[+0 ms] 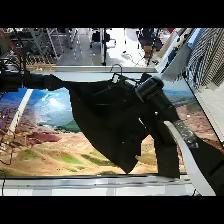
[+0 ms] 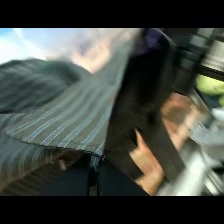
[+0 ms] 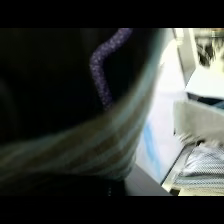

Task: Fold the clothes and pants, and hang the long-sleeved shirts on hangers.

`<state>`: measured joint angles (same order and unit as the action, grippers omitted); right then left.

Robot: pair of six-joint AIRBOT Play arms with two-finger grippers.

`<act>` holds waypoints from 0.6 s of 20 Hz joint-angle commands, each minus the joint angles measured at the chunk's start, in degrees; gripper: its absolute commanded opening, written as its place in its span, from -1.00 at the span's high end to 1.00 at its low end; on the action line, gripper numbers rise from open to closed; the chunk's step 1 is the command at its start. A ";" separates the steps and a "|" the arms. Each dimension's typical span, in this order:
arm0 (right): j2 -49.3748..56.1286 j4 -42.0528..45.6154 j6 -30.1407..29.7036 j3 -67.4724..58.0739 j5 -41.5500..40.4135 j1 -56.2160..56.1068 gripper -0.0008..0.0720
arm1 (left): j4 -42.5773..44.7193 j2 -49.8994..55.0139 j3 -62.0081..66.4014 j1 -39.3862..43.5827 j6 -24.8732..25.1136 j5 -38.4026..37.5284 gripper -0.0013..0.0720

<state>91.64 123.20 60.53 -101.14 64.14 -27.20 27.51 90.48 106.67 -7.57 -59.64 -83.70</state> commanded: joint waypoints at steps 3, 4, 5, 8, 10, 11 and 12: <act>4.48 5.81 23.21 1.97 -0.57 0.04 0.94 | -5.20 -0.04 0.02 1.77 0.07 -5.09 0.91; 4.28 5.46 28.24 1.36 0.70 0.20 0.94 | -5.25 -0.04 0.02 2.99 0.07 -4.94 0.91; 4.09 4.59 30.53 -0.35 4.00 0.17 0.94 | -5.07 0.02 0.02 4.68 0.04 -4.66 0.91; 2.47 -3.23 28.24 -8.57 15.63 -0.33 0.94 | -3.45 0.07 0.00 11.80 0.04 -1.31 0.90; -0.07 -12.72 26.75 -14.14 21.75 -0.33 0.93 | -1.36 0.07 0.00 17.46 0.02 1.53 0.42; -1.86 -18.01 26.75 -16.17 23.91 -0.33 0.93 | -0.39 0.04 0.02 19.82 -0.04 2.54 0.01; -3.91 -22.18 26.80 -17.07 24.57 -0.33 0.93 | -0.04 0.00 0.02 21.64 -0.63 2.67 -0.08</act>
<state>91.37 114.28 86.61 -113.08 81.47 -27.42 25.45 90.50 106.69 8.01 -59.66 -83.79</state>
